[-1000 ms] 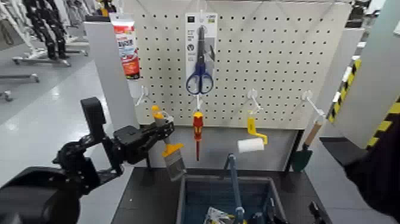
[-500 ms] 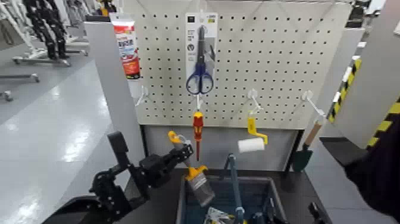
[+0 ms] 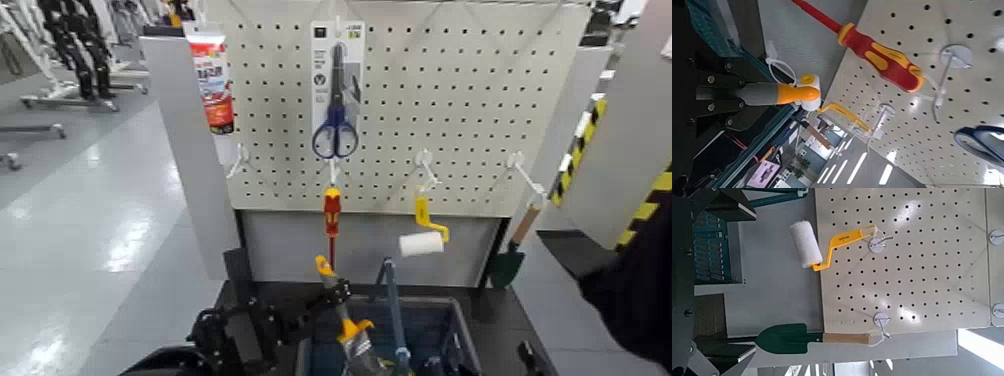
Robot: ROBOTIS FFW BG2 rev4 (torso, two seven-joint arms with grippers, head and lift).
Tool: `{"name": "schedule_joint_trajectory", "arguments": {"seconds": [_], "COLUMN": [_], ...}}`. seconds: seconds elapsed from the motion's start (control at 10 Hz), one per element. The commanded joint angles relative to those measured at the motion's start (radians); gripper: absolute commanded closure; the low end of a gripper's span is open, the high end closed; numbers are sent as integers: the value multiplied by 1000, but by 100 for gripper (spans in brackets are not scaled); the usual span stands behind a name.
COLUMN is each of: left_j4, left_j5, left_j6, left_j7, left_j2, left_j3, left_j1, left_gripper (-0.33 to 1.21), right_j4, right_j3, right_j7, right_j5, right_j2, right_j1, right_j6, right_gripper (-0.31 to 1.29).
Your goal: Put the yellow paint brush into the crate.
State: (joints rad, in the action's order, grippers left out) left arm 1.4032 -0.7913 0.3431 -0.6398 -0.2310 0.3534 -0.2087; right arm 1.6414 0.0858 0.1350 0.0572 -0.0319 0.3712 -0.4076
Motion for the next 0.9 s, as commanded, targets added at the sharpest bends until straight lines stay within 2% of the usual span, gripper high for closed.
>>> {"name": "schedule_joint_trajectory", "arguments": {"seconds": [0.1,0.3,0.4,0.7,0.8,0.9], "left_j4": [-32,-41,-41,-38,-32,-6], "left_j5": [-28,-37,-37,-39,-37,-22], "left_j6": [42,80,94,97,99,108], "left_j7": [20,35,40,37,43,68], "left_j2": [-1,-1,-1,1,1,1], "left_j3": [26,38,39,36,33,7], "left_j1": [-5,-6,-8,-6,-6,0], "left_gripper": [111,110,97,14,5,5], "right_j4": [-2,-2,-2,-2,-2,-2], "right_j3": [0,2,2,0,0,0], "right_j7": [0,0,0,0,0,2], "right_j5": [1,3,3,3,4,4], "right_j2": [1,1,1,1,1,1], "right_j1": [0,0,0,0,0,2], "right_j6": [-4,-5,-5,-7,-7,-7], "right_gripper": [13,13,13,13,13,13]}}
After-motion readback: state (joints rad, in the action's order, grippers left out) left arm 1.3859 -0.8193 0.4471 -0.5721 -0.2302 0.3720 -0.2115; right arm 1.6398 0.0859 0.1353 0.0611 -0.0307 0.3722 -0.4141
